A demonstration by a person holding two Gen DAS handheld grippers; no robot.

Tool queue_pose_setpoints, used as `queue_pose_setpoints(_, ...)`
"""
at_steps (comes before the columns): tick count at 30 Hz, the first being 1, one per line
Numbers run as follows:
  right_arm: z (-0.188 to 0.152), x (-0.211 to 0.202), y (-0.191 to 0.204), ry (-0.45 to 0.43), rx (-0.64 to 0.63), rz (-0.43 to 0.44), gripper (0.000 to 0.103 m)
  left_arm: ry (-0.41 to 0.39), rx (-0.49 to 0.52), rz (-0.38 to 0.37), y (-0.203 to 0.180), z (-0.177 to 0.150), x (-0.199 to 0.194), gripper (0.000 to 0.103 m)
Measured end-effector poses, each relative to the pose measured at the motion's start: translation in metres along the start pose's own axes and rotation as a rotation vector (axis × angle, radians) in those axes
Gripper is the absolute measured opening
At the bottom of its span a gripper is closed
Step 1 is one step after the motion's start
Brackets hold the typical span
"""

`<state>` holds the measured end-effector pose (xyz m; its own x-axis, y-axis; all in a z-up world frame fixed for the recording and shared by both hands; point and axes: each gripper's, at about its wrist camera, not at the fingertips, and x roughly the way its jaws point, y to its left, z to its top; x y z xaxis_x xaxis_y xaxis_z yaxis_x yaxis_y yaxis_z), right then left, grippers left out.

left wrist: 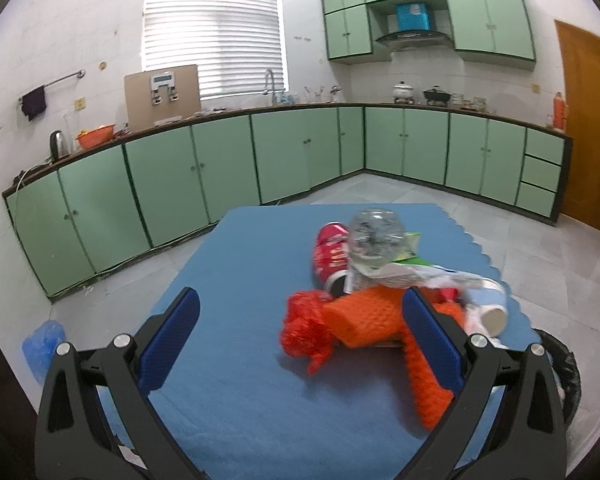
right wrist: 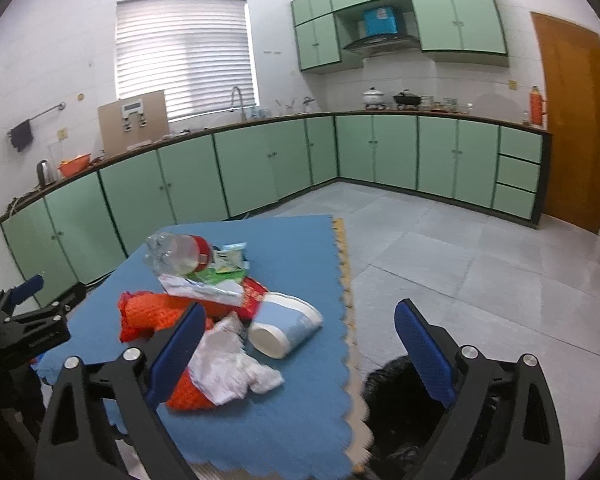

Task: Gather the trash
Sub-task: 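Move both tools to the trash pile and close the left tool on the clear bottle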

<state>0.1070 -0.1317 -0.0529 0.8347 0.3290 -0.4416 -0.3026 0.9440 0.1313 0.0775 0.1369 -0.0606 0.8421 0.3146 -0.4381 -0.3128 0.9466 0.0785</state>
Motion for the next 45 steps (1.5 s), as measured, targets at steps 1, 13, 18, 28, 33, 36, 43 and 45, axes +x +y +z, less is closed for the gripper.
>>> queue_pose_setpoints(1,0.001,0.004,0.002,0.001,-0.005,0.003,0.090,0.002,-0.005,0.006,0.004,-0.001,0.006,0.098)
queue_pose_setpoints(13,0.007,0.069,0.015,0.076,0.008,-0.008,0.083,0.070,-0.031,-0.036,0.009,0.010,0.051,0.098)
queue_pose_setpoints(18,0.014,0.076,0.006,0.079,0.009,-0.040,0.083,0.054,-0.022,-0.110,-0.020,0.028,0.065,0.098)
queue_pose_setpoints(28,0.032,0.100,-0.003,0.094,0.012,-0.061,0.083,0.085,0.005,-0.152,-0.051,0.048,0.104,0.098)
queue_pose_setpoints(33,0.032,0.112,-0.004,0.108,0.004,-0.073,0.083,0.114,0.008,-0.152,-0.061,0.052,0.126,0.098)
queue_pose_setpoints(36,0.029,0.119,-0.007,0.124,0.007,-0.077,0.083,0.138,0.004,-0.162,-0.063,0.052,0.138,0.098)
queue_pose_setpoints(43,0.026,0.132,-0.013,0.145,0.021,-0.079,0.083,0.179,0.018,-0.174,-0.072,0.051,0.159,0.098)
queue_pose_setpoints(45,0.025,0.135,-0.013,0.150,0.019,-0.080,0.083,0.194,0.013,-0.183,-0.073,0.050,0.164,0.098)
